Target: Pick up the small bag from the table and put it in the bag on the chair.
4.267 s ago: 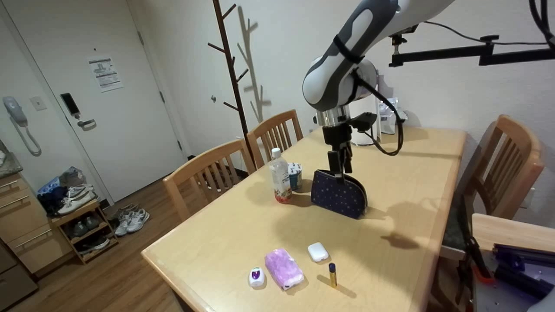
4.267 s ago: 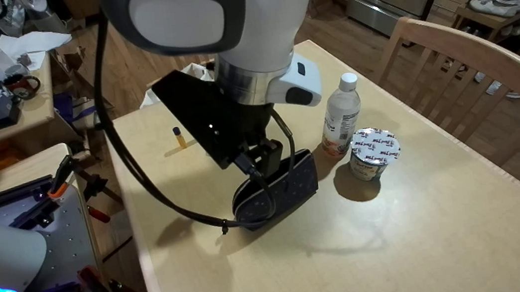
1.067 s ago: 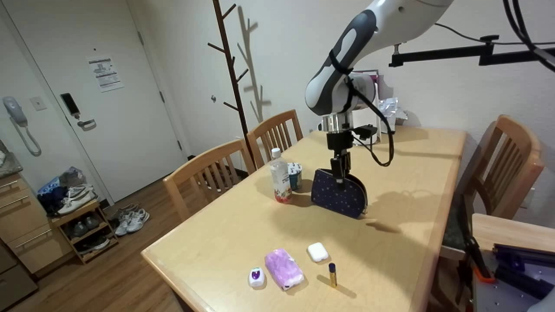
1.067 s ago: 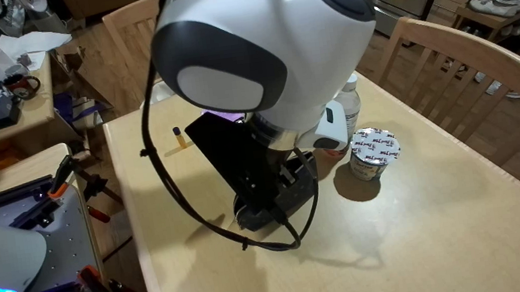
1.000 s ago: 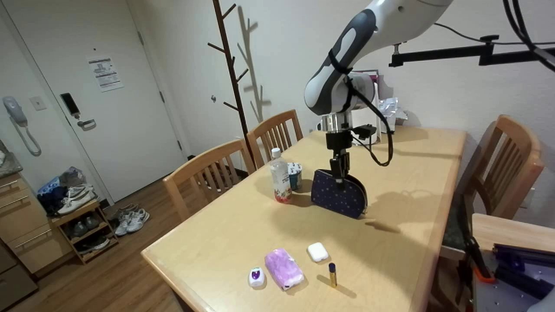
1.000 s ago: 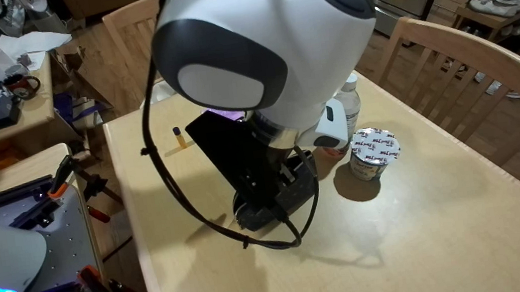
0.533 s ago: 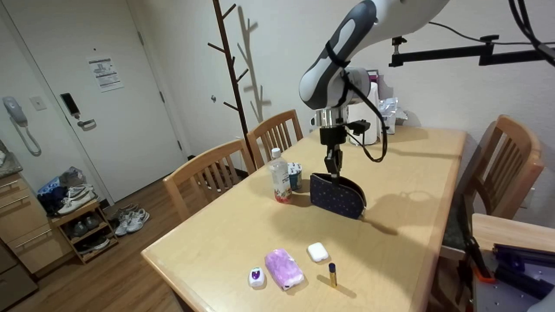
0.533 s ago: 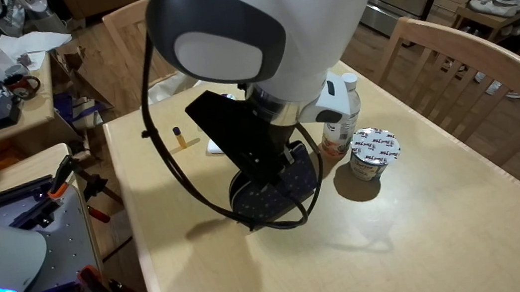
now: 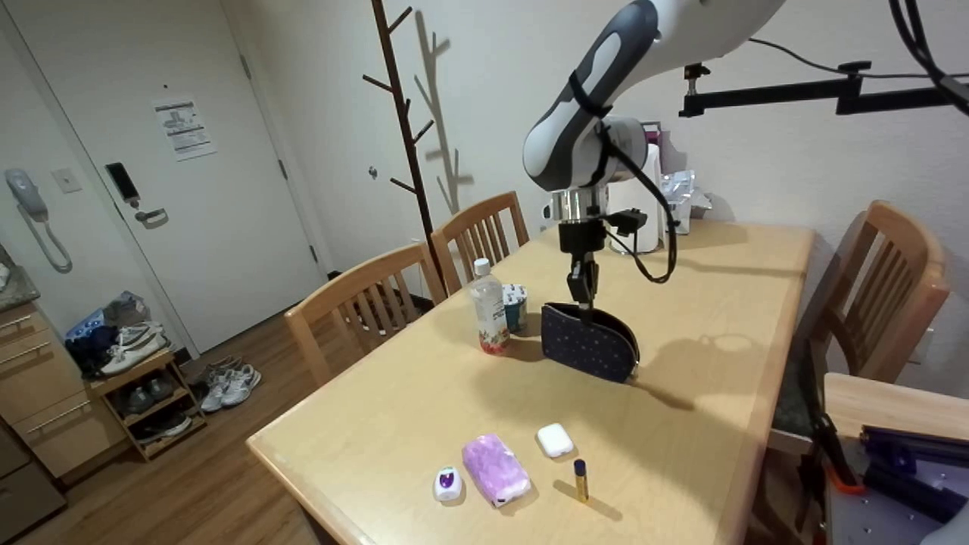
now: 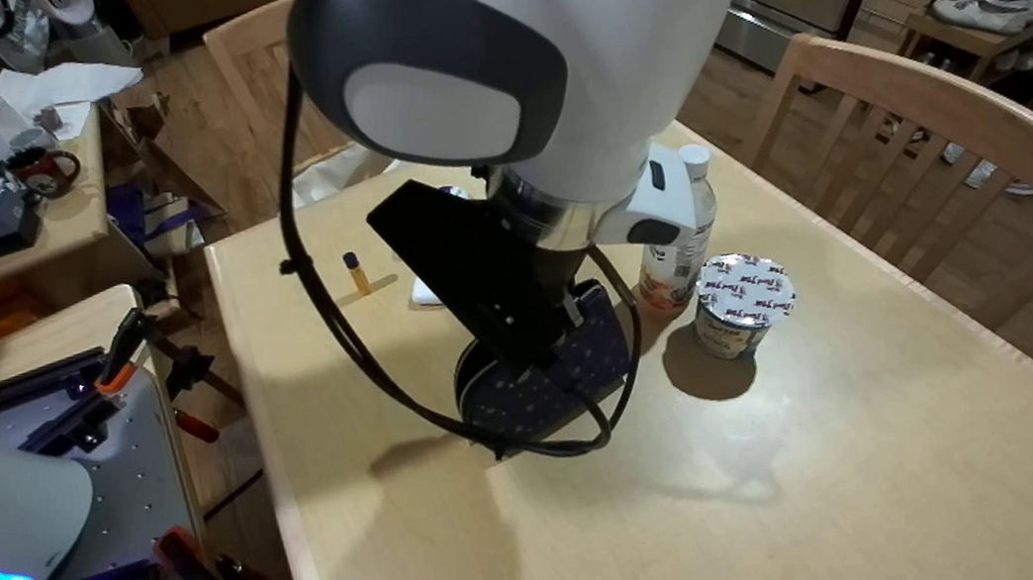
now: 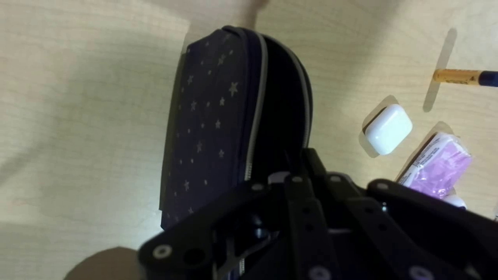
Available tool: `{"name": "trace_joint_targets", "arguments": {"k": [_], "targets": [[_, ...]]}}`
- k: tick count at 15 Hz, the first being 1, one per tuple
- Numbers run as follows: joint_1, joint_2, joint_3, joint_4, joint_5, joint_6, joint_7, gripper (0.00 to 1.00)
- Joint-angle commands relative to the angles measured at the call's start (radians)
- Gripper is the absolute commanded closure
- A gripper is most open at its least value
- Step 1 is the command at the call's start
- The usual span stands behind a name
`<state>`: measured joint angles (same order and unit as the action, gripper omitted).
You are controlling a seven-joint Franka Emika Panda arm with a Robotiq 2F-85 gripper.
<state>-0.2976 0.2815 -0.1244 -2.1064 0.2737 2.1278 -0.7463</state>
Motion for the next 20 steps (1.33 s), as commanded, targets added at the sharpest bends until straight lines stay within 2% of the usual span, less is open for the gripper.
{"name": "trace_joint_targets", "arguments": {"k": [1, 8, 9, 10, 11, 16, 17, 20], "targets": [[-0.014, 0.024, 0.000, 0.004, 0.014, -0.009, -0.019, 0.64], [-0.041, 0.086, 0.006, 0.036, 0.022, -0.034, -0.032, 0.19], [-0.039, 0.087, 0.006, 0.038, 0.012, -0.031, -0.034, 0.62], [-0.039, 0.086, 0.005, 0.040, 0.012, -0.034, -0.025, 0.58], [-0.039, 0.086, 0.006, 0.044, 0.012, -0.036, -0.025, 0.59], [-0.036, 0.081, 0.007, 0.047, 0.009, -0.034, -0.020, 0.94], [-0.036, 0.078, 0.007, 0.045, 0.009, -0.034, -0.020, 0.98], [-0.032, 0.072, 0.007, 0.048, 0.005, -0.038, -0.010, 1.00]]}}
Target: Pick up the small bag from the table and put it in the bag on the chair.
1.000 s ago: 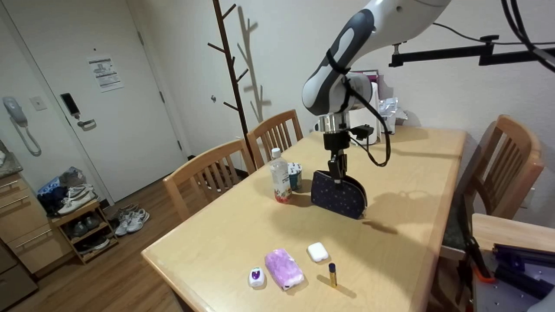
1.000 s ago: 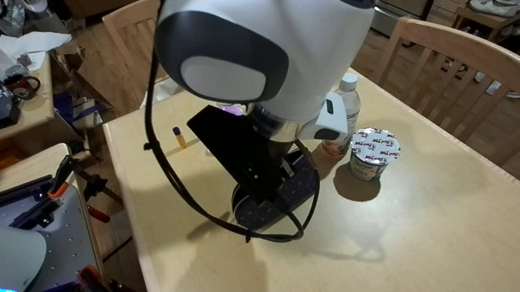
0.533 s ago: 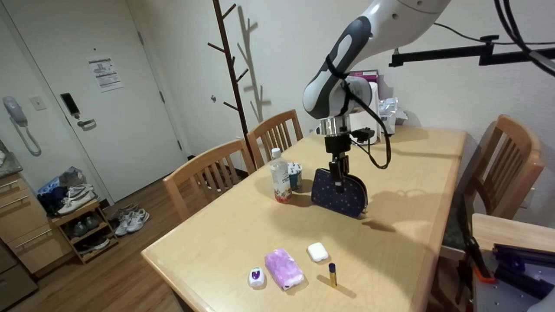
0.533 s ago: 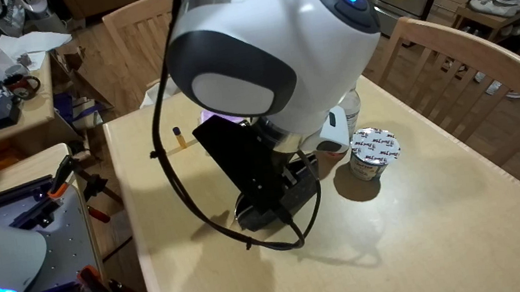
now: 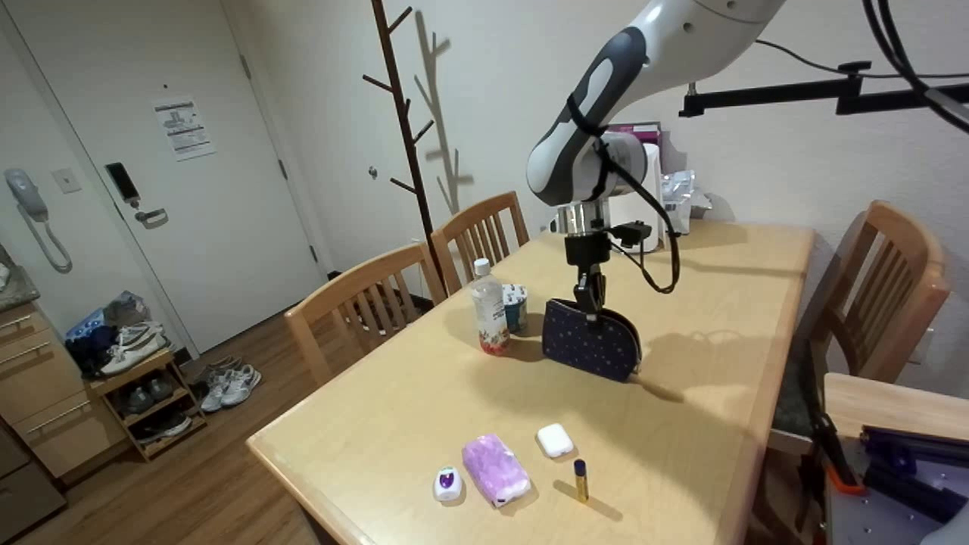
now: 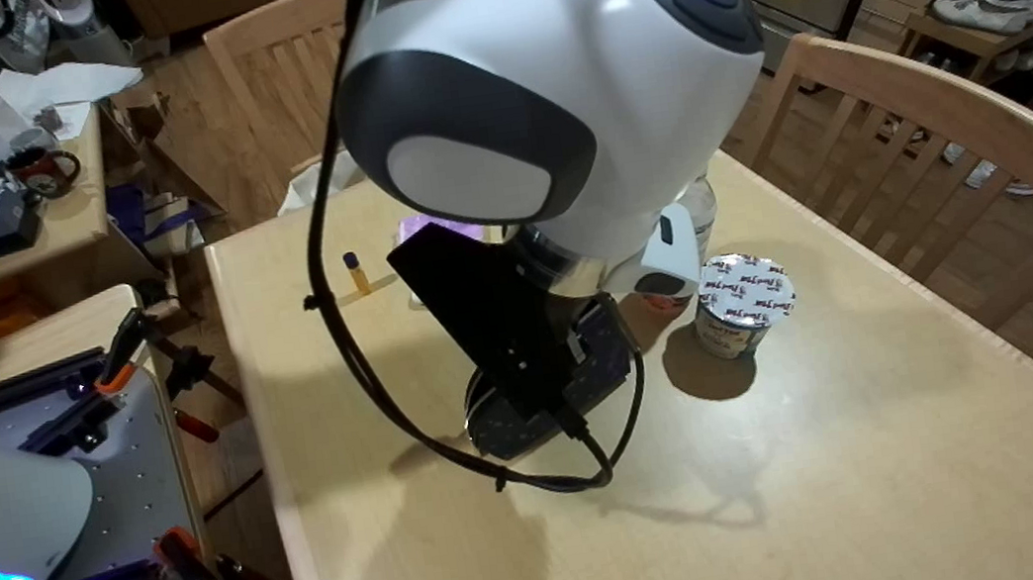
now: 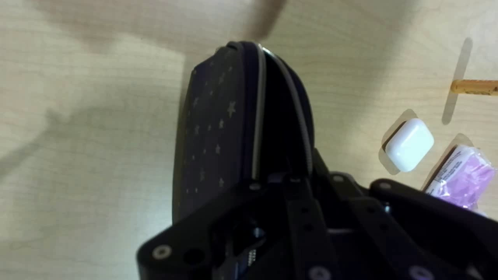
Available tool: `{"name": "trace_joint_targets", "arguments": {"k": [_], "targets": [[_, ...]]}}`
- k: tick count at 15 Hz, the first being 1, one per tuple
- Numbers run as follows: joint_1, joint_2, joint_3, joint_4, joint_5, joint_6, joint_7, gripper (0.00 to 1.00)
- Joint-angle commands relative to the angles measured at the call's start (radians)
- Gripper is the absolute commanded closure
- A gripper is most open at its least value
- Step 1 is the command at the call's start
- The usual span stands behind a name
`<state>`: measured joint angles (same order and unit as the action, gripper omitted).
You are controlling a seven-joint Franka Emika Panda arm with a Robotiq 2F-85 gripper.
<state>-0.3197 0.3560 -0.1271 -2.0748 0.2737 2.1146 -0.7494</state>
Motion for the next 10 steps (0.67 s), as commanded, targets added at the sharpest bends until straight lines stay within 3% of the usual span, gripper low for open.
{"name": "trace_joint_targets", "arguments": {"k": [1, 10], "targets": [[-0.011, -0.007, 0.014, 0.015, 0.011, -0.028, -0.014, 0.98], [0.101, -0.182, 0.031, -0.014, -0.099, -0.084, 0.088, 0.99]]}}
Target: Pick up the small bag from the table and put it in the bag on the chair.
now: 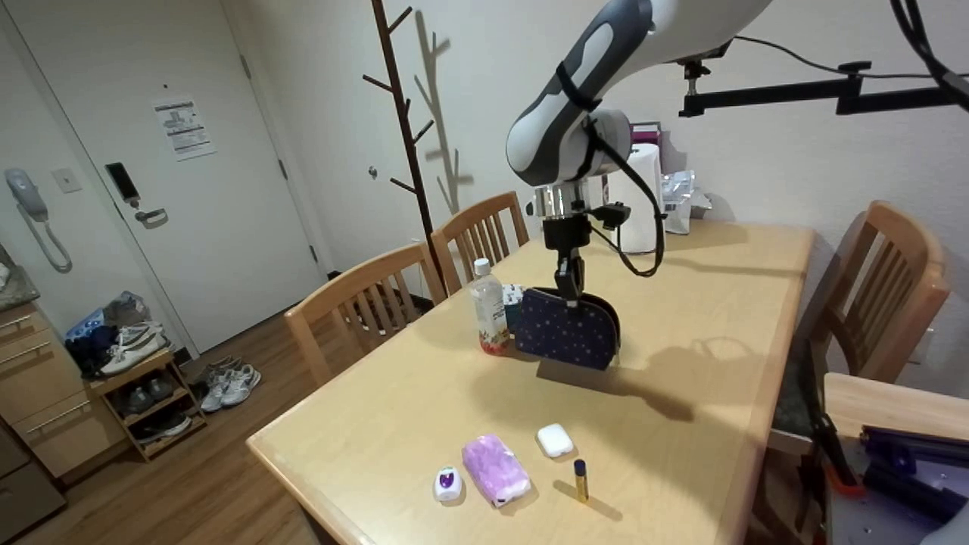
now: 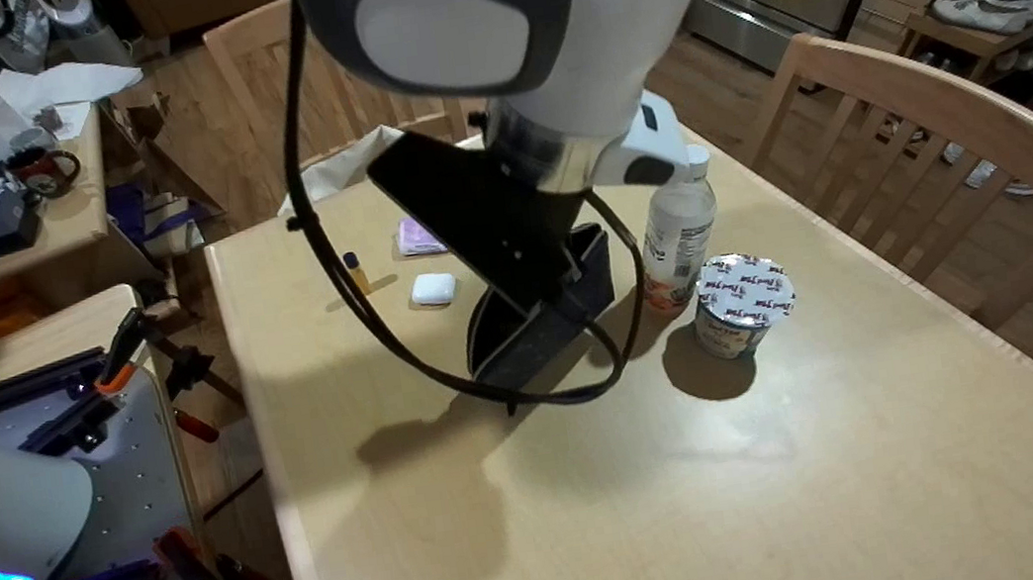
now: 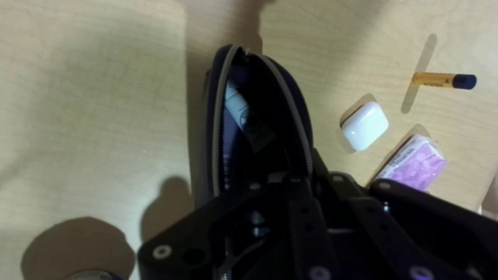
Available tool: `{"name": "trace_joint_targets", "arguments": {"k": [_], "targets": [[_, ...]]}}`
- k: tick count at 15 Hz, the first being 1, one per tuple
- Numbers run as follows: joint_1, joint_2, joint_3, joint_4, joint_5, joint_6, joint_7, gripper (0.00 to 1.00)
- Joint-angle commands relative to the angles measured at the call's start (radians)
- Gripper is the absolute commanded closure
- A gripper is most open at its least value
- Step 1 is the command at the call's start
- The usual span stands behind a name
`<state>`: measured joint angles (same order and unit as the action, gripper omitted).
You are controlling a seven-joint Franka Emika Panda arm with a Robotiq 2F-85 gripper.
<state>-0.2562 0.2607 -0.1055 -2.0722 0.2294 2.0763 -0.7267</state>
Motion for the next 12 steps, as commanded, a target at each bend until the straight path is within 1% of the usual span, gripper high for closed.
{"name": "trace_joint_targets", "arguments": {"k": [1, 4, 7, 10, 12], "targets": [[0.052, -0.106, 0.013, -0.014, -0.067, -0.064, 0.079, 0.99], [0.101, -0.154, 0.026, 0.004, -0.132, -0.123, 0.147, 0.99], [0.145, -0.162, 0.047, 0.038, -0.171, -0.180, 0.158, 0.99], [0.190, -0.132, 0.079, 0.097, -0.211, -0.234, 0.136, 0.99], [0.218, -0.087, 0.104, 0.157, -0.240, -0.277, 0.118, 0.99]]}}
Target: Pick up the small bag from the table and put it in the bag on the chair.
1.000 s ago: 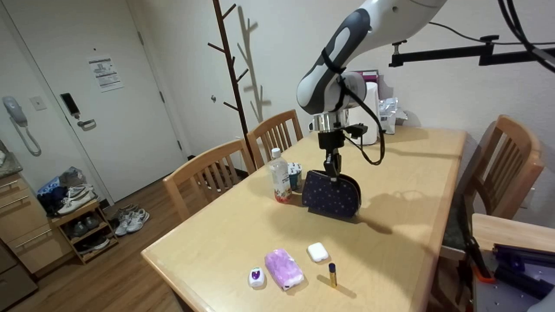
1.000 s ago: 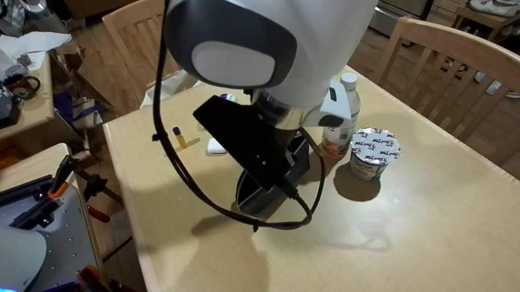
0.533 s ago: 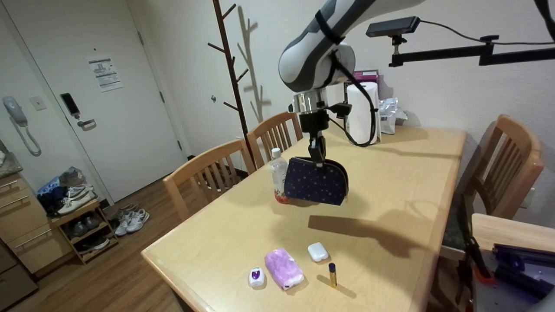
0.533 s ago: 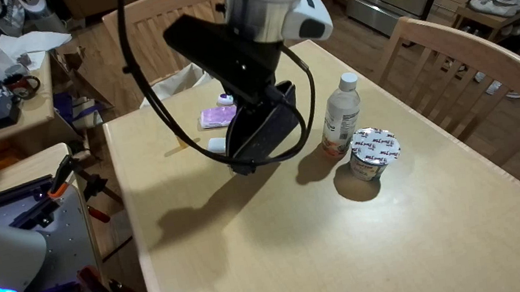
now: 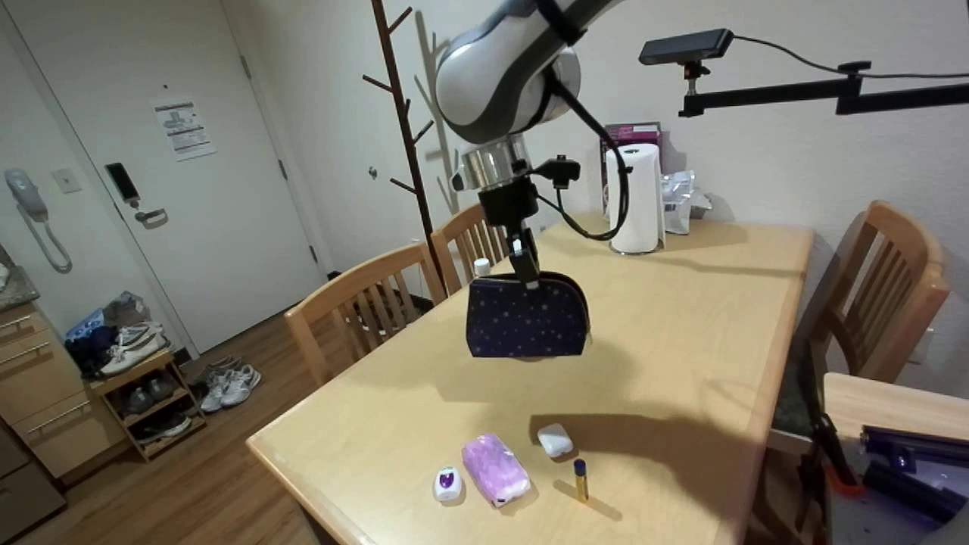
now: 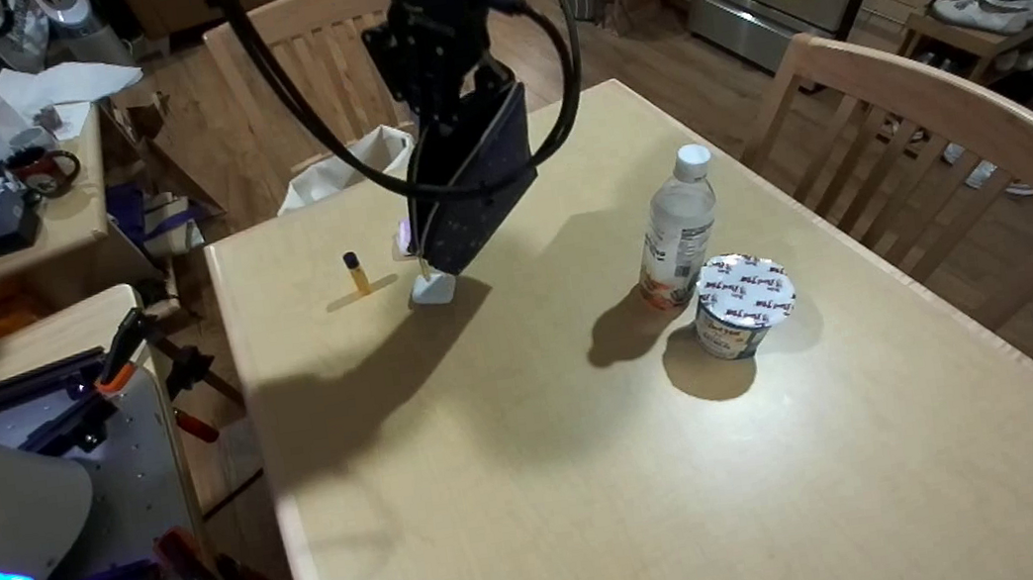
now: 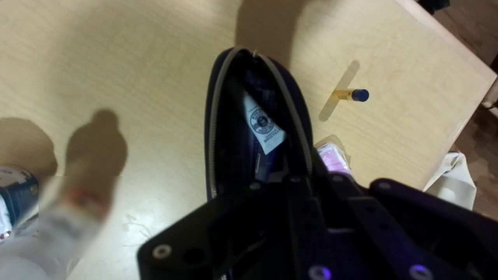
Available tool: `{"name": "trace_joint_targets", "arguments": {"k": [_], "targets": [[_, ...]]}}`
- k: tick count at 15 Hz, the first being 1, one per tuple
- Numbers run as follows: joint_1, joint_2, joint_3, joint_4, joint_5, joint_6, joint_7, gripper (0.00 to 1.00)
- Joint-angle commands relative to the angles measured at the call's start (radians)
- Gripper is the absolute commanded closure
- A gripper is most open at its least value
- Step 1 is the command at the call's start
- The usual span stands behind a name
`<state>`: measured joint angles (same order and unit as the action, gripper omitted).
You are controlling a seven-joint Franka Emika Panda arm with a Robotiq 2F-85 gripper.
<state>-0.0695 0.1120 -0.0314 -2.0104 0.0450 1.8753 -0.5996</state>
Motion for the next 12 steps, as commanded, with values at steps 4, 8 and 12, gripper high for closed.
{"name": "trace_joint_targets", "arguments": {"k": [4, 8, 12], "targets": [[0.070, 0.147, 0.074, 0.206, -0.102, -0.169, -0.059, 0.99], [0.079, 0.190, 0.096, 0.268, -0.132, -0.200, -0.100, 0.99], [0.061, 0.136, 0.079, 0.225, -0.148, -0.158, -0.069, 0.99]]}}
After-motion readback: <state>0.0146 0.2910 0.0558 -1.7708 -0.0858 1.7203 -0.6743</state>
